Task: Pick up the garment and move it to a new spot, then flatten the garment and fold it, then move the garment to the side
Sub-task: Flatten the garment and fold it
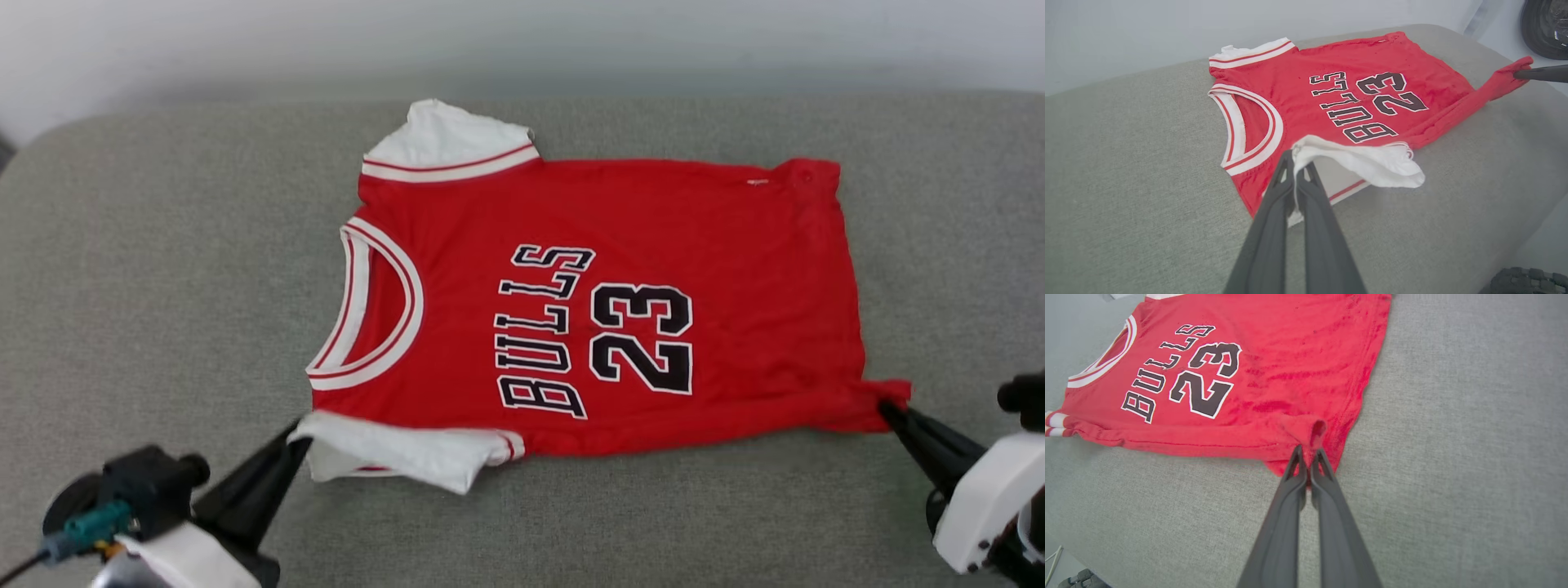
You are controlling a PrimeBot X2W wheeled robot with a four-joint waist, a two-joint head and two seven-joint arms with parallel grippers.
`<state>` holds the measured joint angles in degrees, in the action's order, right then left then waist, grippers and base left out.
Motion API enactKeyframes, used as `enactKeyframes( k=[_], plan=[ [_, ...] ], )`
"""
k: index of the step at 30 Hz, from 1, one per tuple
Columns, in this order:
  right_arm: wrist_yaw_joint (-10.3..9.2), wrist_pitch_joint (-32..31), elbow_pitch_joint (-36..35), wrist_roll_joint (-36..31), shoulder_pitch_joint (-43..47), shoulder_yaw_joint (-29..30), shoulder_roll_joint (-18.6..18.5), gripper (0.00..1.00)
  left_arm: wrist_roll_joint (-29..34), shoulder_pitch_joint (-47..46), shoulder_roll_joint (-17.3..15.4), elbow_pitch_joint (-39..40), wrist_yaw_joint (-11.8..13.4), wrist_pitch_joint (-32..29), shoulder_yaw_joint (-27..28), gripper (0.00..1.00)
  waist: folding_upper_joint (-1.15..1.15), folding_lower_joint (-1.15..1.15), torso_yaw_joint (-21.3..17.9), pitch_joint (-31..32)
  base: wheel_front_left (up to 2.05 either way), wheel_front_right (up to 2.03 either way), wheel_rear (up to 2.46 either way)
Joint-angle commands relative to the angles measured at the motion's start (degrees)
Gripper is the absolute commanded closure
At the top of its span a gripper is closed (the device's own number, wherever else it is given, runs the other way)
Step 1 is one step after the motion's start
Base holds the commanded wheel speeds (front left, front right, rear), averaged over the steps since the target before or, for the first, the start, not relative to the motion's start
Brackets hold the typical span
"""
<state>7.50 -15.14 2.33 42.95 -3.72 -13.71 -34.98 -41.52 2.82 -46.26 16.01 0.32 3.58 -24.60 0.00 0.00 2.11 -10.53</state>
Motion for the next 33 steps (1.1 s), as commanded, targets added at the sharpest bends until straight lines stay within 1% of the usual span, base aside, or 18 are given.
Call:
enactKeyframes(
  k=[1, 7, 11, 20, 27, 28, 33],
  plan=[
    [-0.02, -0.74, -0.55, -0.10, -1.70, 0.73, 0.89, 1.00, 0.28, -2.48, 0.47, -0.53, -0.72, 0.19, 0.34, 1.00, 0.00, 0.00, -0.12, -2.84, 0.00, 0.00, 0.00],
    [-0.02, -4.08, -0.77, -3.34, -7.09, 0.97, 1.49, 1.00, 0.81, -11.05, 1.35, -4.58, -3.29, -0.43, 0.61, 1.00, 0.00, 0.00, -0.54, -7.36, 0.00, 0.00, 0.00],
    [-0.02, -5.55, 0.13, -6.25, -10.57, 0.53, 2.40, 1.00, 2.00, -16.02, 2.35, -7.87, -4.33, -0.20, 0.06, 1.00, 0.00, 0.00, -0.71, -10.00, 0.00, 0.00, 0.00],
    [-0.02, -7.39, 2.40, -10.52, -15.45, 1.55, 4.17, 1.00, 2.93, -24.72, 5.06, -16.47, -5.35, 1.74, 0.30, 1.00, 0.00, 0.00, -1.02, -14.12, 0.00, 0.00, 0.00],
    [-0.02, -7.75, 3.90, -12.52, -17.48, 1.02, 5.43, 1.00, 4.45, -28.76, 6.77, -23.40, -6.17, 3.07, -1.59, 1.00, 0.00, 0.00, -1.16, -15.26, 0.00, 0.00, 0.00],
    [-0.02, -7.75, 3.90, -12.52, -17.48, 1.02, 5.43, 1.00, 4.45, -28.76, 6.77, -23.40, -6.17, 3.07, -1.59, 1.00, 0.00, 0.00, -1.16, -15.26, 0.00, 0.00, 0.00],
    [-0.03, -7.29, 5.58, -13.44, -18.12, 0.86, 6.16, 1.00, 5.41, -30.55, 8.57, -28.23, -6.56, 4.67, -3.25, 1.00, 0.00, 0.00, -1.02, -14.92, 0.00, 0.00, 0.00]
  ],
)
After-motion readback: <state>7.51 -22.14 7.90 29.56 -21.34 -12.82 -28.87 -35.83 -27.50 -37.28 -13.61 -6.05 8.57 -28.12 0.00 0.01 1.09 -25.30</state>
